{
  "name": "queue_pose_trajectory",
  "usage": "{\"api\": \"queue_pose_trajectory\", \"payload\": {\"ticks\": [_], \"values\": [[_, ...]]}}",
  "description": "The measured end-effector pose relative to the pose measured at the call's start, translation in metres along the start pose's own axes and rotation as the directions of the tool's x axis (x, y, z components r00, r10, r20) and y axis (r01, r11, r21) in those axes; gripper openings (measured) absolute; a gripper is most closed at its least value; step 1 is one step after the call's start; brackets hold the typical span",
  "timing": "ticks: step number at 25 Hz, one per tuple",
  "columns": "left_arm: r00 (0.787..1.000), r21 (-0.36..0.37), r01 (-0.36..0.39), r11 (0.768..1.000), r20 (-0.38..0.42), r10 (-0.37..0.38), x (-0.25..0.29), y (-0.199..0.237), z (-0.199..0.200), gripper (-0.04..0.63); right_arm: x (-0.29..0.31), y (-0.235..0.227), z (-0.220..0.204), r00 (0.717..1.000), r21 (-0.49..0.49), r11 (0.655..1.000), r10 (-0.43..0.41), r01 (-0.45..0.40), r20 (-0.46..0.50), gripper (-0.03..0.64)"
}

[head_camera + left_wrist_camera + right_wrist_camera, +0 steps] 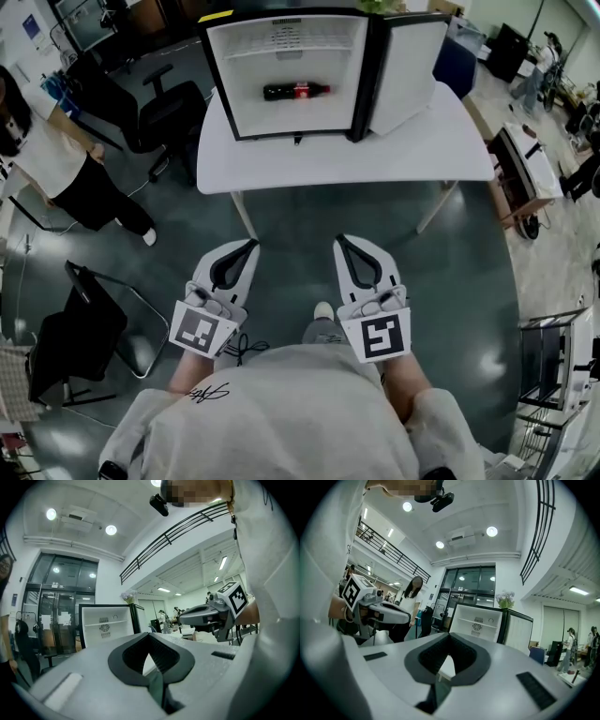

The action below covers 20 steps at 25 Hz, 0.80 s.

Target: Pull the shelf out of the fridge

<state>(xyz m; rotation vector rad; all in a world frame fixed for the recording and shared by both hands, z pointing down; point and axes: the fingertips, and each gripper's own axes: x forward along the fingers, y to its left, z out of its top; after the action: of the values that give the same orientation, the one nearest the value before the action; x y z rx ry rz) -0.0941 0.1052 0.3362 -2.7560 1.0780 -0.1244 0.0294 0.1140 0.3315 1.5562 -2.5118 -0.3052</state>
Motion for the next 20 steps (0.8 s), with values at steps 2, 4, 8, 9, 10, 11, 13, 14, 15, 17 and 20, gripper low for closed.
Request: {"api": "queue_pose_trajectory", "payload": {"ticks": [2, 4, 8, 9, 10, 11, 13, 14, 15, 17, 20], "values": [[1.0, 0.011, -0.004, 1.0, -0.004, 0.004, 0.011, 0.008, 0.001, 0.005, 0.011, -0.012, 0.002, 1.0, 0.002, 1.0, 0.004, -0.004, 0.005, 0.011], [1.0, 0.018, -0.012, 1.0, -0.004, 0.012, 0.022, 0.016, 0.003, 0.005, 0.021, -0.024, 0.007, 1.0, -0.004, 1.0, 0.005, -0.005, 0.016, 0.011], [0.999, 0.015, -0.038, 0.999, 0.005, 0.038, 0.045, 0.028, 0.006, 0.005, 0.036, -0.045, 0.011, 0.999, -0.037, 0.999, 0.015, -0.014, 0.037, 0.011], [0.999, 0.01, -0.042, 0.999, 0.003, 0.042, 0.051, 0.029, 0.006, 0.005, 0.039, -0.05, 0.009, 0.999, -0.04, 0.999, 0.018, -0.017, 0.035, 0.011], [0.999, 0.002, -0.047, 0.999, -0.001, 0.047, 0.057, 0.031, 0.006, 0.005, 0.042, -0.054, 0.007, 0.999, -0.042, 0.999, 0.023, -0.022, 0.03, 0.011], [0.999, -0.005, -0.051, 0.999, -0.005, 0.051, 0.063, 0.032, 0.006, 0.005, 0.046, -0.059, 0.005, 0.999, -0.042, 0.999, 0.029, -0.027, 0.026, 0.011], [0.998, -0.01, -0.059, 0.998, -0.006, 0.059, 0.074, 0.034, 0.007, 0.005, 0.052, -0.068, 0.002, 0.999, -0.04, 0.999, 0.037, -0.036, 0.023, 0.011], [0.998, -0.009, -0.061, 0.998, -0.005, 0.061, 0.08, 0.034, 0.007, 0.005, 0.055, -0.073, 0.0, 0.999, -0.035, 0.999, 0.039, -0.038, 0.025, 0.012], [0.998, -0.004, -0.062, 0.998, -0.005, 0.062, 0.086, 0.036, 0.007, 0.005, 0.058, -0.078, -0.001, 0.999, -0.031, 0.999, 0.04, -0.039, 0.03, 0.011], [0.998, 0.011, -0.062, 0.998, -0.002, 0.062, 0.097, 0.038, 0.006, 0.005, 0.063, -0.088, -0.002, 0.998, -0.026, 0.999, 0.04, -0.039, 0.04, 0.011], [0.997, 0.003, -0.081, 0.997, -0.002, 0.081, 0.112, 0.042, 0.008, 0.005, 0.07, -0.104, -0.006, 0.997, -0.029, 0.999, 0.047, -0.046, 0.056, 0.012]]}}
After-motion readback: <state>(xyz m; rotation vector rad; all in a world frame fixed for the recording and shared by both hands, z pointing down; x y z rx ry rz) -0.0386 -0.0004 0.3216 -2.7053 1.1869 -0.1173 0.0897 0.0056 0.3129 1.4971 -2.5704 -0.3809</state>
